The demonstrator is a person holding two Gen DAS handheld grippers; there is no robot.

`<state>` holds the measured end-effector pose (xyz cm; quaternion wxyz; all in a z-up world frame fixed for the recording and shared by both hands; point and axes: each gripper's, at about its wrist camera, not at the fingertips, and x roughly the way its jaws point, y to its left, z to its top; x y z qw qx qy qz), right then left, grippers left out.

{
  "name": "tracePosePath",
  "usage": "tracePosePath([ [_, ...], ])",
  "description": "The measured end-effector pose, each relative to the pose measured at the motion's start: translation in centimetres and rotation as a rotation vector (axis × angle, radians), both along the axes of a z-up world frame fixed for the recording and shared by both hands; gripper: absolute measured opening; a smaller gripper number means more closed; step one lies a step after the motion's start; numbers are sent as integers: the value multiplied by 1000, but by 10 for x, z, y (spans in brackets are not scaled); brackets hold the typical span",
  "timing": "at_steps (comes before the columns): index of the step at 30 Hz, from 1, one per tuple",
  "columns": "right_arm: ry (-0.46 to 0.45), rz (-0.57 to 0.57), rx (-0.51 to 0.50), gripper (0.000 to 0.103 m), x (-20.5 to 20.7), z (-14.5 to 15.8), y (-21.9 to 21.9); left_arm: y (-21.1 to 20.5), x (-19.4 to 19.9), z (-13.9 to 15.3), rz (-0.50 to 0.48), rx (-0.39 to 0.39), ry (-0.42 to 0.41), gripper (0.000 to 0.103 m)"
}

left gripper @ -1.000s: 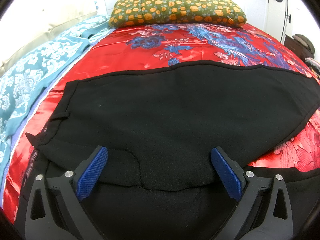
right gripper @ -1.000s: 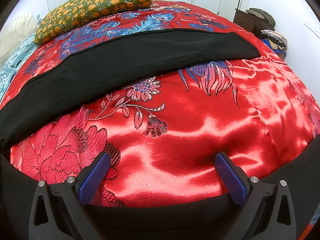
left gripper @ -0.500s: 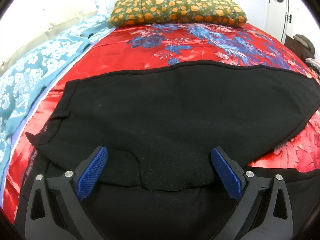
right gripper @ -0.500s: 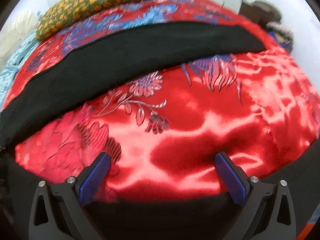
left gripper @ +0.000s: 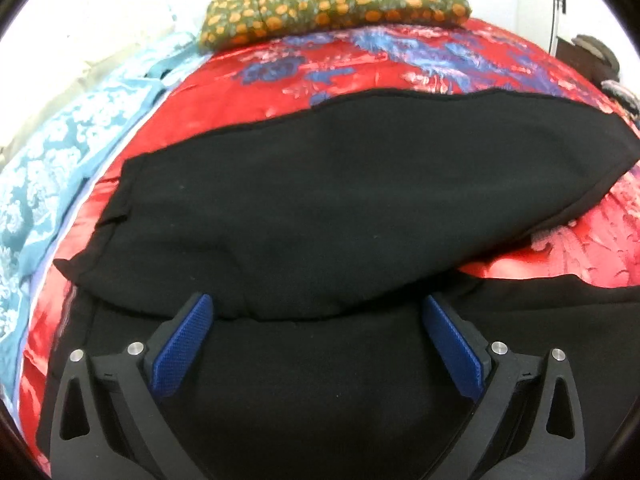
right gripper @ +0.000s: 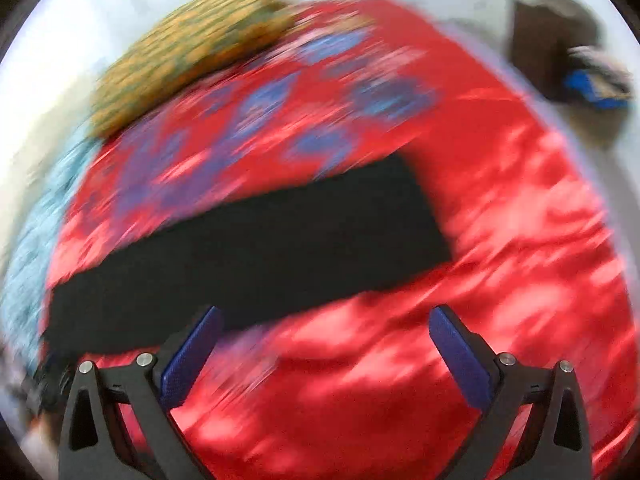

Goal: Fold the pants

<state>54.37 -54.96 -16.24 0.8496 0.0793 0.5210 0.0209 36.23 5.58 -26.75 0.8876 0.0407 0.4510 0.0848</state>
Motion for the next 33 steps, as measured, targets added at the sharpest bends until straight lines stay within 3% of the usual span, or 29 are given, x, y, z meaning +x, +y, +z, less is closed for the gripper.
tracePosePath([
  [3, 17, -95, 47, 94, 55, -10, -43, -3, -2, -2, 7, 17, -27, 103],
  [6, 59, -90, 30, 85, 95, -30, -46, -4, -4, -4, 10, 25, -39, 103],
  [11, 86, -62, -60, 82, 128, -69, -35, 0, -1, -4, 11, 14, -48, 103],
  [13, 96, -49, -78, 57, 130, -79, -31, 1, 0, -5, 11, 11, -50, 103],
  [14, 61, -43, -91, 13, 126, -75, -30, 1, 0, -5, 11, 12, -50, 103],
  [15, 12, -38, -58, 7, 118, -64, -30, 1, 0, -5, 11, 13, -51, 103],
  [17, -69, -9, -21, 7, 99, -40, -24, 0, 0, -5, 11, 14, -51, 103],
  [20, -184, 146, 13, 7, 40, 10, 7, 0, 0, -6, 11, 14, -48, 103],
  [25, -285, 410, -11, 7, -131, 75, 71, 1, 2, -4, 13, 14, -35, 103],
  [28, -261, 475, -82, 7, -236, 67, 85, 3, 3, -2, 14, -1, -15, 103],
  [30, -173, 439, -166, 8, -282, 38, 81, 5, 6, 2, 17, -17, 20, 103],
  [31, -86, 376, -205, 10, -296, 16, 74, 7, 8, 5, 20, -32, 58, 103],
  [32, -6, 317, -190, 25, -302, 0, 65, 8, 11, 9, 23, -47, 117, 102],
  [33, 42, 272, -187, 49, -307, -7, 60, 10, 12, 13, 28, -57, 157, 102],
])
